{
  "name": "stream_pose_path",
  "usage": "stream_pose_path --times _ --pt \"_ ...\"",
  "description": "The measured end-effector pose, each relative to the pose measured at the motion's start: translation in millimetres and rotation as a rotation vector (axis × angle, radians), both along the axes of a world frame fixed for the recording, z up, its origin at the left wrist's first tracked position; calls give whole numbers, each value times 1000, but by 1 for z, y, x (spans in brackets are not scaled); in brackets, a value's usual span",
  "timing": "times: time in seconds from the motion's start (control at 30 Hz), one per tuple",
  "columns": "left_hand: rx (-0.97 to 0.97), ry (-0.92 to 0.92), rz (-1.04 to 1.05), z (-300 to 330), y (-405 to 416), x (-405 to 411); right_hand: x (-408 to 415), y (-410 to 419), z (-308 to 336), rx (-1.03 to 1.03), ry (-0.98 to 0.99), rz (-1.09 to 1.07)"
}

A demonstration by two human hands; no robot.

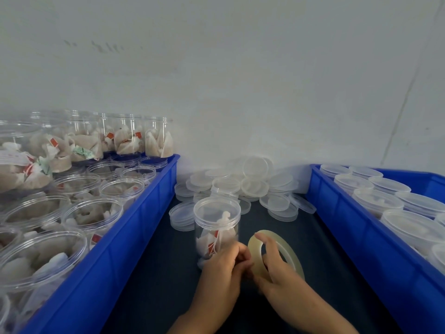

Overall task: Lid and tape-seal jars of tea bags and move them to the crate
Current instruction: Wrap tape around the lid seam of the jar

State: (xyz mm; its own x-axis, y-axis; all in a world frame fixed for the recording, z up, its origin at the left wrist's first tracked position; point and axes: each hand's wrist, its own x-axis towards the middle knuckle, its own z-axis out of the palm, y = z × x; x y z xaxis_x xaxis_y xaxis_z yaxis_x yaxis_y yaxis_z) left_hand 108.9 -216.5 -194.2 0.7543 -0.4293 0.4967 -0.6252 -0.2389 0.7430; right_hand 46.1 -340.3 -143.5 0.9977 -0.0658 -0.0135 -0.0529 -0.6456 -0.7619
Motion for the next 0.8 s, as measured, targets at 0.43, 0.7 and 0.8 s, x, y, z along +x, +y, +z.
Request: stream_pose_path --times 0.43,0.7,0.8 --pt "-40 -33 13 -1 3 3 9 -7 -9 -93 52 35" --pt "94 -149 79 0 3 -1 8 -14 -13 -95 50 73" --pt "154 -198 102 0 2 -3 8 -17 -10 -57 52 74"
